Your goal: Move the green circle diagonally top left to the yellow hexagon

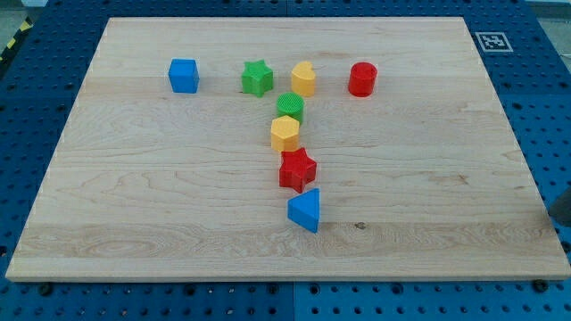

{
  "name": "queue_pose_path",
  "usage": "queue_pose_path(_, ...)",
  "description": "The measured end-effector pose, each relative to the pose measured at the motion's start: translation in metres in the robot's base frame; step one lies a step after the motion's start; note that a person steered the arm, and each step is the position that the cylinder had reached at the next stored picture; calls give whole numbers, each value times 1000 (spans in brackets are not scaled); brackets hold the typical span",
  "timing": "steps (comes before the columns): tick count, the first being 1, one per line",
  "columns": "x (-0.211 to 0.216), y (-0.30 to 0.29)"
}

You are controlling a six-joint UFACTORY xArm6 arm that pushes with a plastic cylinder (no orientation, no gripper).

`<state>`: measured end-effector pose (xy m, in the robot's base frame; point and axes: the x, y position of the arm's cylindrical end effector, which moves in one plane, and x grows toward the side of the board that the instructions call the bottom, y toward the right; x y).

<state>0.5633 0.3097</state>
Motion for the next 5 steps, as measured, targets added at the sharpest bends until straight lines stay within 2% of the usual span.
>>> queue_pose_path(1, -2, 0)
queue_pose_path(2, -44, -18)
queue_pose_path(4, -134, -113)
queue_pose_path(5, -140, -119)
